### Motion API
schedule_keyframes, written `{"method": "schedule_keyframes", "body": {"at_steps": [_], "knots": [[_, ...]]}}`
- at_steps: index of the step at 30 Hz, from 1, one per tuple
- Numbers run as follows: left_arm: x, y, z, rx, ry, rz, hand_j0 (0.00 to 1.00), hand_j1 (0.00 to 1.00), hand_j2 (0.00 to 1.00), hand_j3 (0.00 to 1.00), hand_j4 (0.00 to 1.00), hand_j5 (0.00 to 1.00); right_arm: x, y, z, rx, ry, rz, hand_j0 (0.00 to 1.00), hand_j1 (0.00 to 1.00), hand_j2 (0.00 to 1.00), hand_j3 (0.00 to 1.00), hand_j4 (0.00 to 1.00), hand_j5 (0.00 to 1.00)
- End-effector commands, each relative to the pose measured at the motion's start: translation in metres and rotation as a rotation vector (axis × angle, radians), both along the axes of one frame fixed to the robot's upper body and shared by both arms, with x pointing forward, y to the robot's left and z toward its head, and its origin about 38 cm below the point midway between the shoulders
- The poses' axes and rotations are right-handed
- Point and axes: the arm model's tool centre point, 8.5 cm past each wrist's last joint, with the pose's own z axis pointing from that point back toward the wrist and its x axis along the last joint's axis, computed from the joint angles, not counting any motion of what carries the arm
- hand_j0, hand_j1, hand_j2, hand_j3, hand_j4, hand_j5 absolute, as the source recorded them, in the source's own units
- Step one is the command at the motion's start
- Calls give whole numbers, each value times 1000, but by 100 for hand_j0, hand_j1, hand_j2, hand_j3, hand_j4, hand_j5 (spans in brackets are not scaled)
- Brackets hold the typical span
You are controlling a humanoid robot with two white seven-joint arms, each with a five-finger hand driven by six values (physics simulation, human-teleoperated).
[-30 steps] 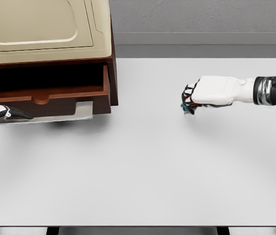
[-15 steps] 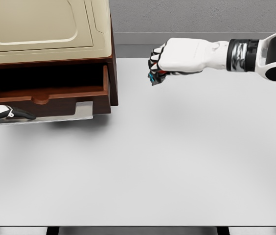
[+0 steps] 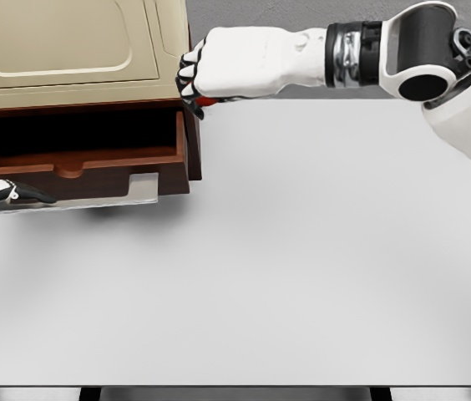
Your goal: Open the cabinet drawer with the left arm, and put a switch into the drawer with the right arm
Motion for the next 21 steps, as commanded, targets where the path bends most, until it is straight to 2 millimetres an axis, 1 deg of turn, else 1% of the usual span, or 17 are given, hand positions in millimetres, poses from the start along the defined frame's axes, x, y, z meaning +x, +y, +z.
{"method": "schedule_keyframes", "body": {"at_steps": [1,3,6,7,8,9,11,13,16,18,21], "knots": [[0,1,1,-5,1,5,100,100,100,100,100,100,-8,23,-8,-5,27,55,40,40,40,40,40,40],[0,1,1,-5,3,5,100,100,100,100,100,100,-15,43,-8,-18,22,102,40,40,40,40,40,40],[0,0,1,-4,4,5,100,100,100,100,100,100,-32,80,-8,-54,7,190,40,40,40,40,40,40],[0,0,0,-4,6,5,100,100,100,100,100,100,-34,83,-8,-55,6,197,40,40,40,40,40,40],[0,0,0,-4,6,5,100,100,100,100,100,100,-33,88,-3,-48,5,200,40,40,40,40,40,40],[0,0,0,-6,6,4,100,100,100,100,100,100,-27,91,-1,-43,17,189,40,40,40,40,40,40],[0,0,0,-4,6,5,100,100,100,100,100,100,-19,98,-3,-38,39,173,42,42,42,42,42,42],[0,0,0,-4,6,5,100,100,100,100,100,100,-16,107,-4,-33,54,174,43,43,43,43,43,43],[-1,1,-1,-3,7,5,100,100,100,100,100,100,-13,118,0,-28,59,175,43,43,43,43,43,43],[0,0,0,-4,6,5,100,100,100,100,100,100,-1,118,0,-29,77,141,43,43,43,43,43,43],[0,0,0,-3,6,4,100,100,100,100,100,100,6,119,-4,-30,95,119,43,43,43,43,43,43]]}}
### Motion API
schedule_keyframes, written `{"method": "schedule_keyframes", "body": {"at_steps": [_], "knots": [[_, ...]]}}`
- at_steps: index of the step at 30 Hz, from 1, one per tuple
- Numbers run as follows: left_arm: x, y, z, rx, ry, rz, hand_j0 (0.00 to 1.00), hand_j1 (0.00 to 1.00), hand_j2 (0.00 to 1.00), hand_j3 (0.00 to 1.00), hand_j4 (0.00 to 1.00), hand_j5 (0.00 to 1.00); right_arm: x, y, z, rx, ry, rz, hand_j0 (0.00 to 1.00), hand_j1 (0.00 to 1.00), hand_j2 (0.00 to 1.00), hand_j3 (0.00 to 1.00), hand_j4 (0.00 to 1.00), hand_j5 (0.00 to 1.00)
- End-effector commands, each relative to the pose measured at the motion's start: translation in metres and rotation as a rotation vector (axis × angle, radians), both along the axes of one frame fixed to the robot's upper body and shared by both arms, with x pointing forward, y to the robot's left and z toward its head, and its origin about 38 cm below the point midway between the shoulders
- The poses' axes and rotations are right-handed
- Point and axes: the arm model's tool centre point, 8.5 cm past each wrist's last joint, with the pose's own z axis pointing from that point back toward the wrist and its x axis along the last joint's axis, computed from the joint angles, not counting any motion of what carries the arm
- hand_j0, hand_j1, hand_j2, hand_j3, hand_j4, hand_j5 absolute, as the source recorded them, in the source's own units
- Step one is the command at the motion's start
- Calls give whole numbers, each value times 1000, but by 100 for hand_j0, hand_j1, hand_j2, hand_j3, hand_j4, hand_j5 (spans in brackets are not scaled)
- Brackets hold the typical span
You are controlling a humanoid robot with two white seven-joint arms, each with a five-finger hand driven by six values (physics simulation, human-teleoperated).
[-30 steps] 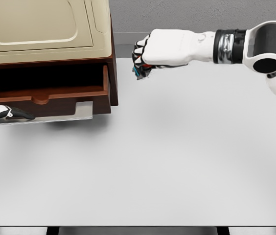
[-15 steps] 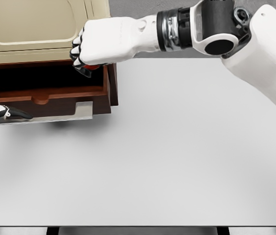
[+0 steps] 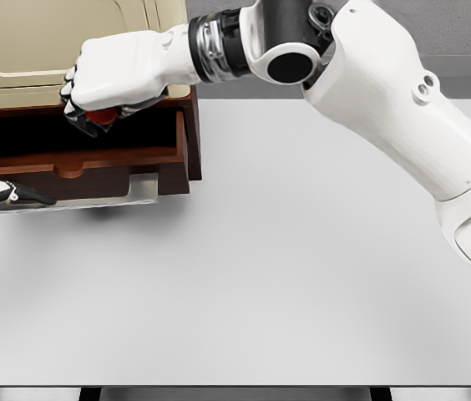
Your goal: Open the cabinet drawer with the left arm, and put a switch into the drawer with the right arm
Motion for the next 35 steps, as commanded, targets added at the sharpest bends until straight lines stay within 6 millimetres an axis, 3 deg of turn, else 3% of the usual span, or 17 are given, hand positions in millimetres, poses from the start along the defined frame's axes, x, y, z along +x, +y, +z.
{"method": "schedule_keyframes", "body": {"at_steps": [1,3,5,12,14,17,19,22,24,25,30,35], "knots": [[0,0,1,-6,0,4,100,100,100,100,100,100,9,2,-5,1,27,-26,46,46,46,46,46,46],[0,0,1,-6,0,4,100,100,100,100,100,100,10,8,-8,-3,36,-29,55,55,55,55,55,55],[0,0,1,-6,2,4,100,100,100,100,100,100,6,15,-7,0,34,-13,100,100,100,100,100,100],[0,0,1,-6,2,4,100,100,100,100,100,100,-9,17,6,16,-6,32,100,100,100,100,100,100],[0,0,1,-6,2,4,100,100,100,100,100,100,-22,-6,15,19,-60,57,100,100,100,100,100,100],[0,0,1,-6,2,4,100,100,100,100,100,100,-53,-84,24,39,-173,44,100,100,100,100,100,100],[0,0,0,-8,2,3,100,100,100,100,100,100,-39,-180,19,80,-70,-129,100,100,100,100,100,100],[1,0,1,-9,2,4,100,100,100,100,100,100,-45,-282,-33,-41,35,-360,100,100,100,100,100,100],[0,0,0,-9,3,4,100,100,100,100,100,100,-50,-300,-61,-84,103,-402,100,100,100,100,100,100],[0,-1,0,-11,3,3,100,100,100,100,100,100,-52,-314,-60,-112,100,-435,100,100,100,100,100,100],[0,-1,0,-11,3,3,100,100,100,100,100,100,-58,-326,-79,-149,150,-459,100,100,100,100,100,100],[1,0,0,-10,2,6,100,100,100,100,100,100,-59,-327,-80,-148,153,-462,100,100,100,100,100,100]]}}
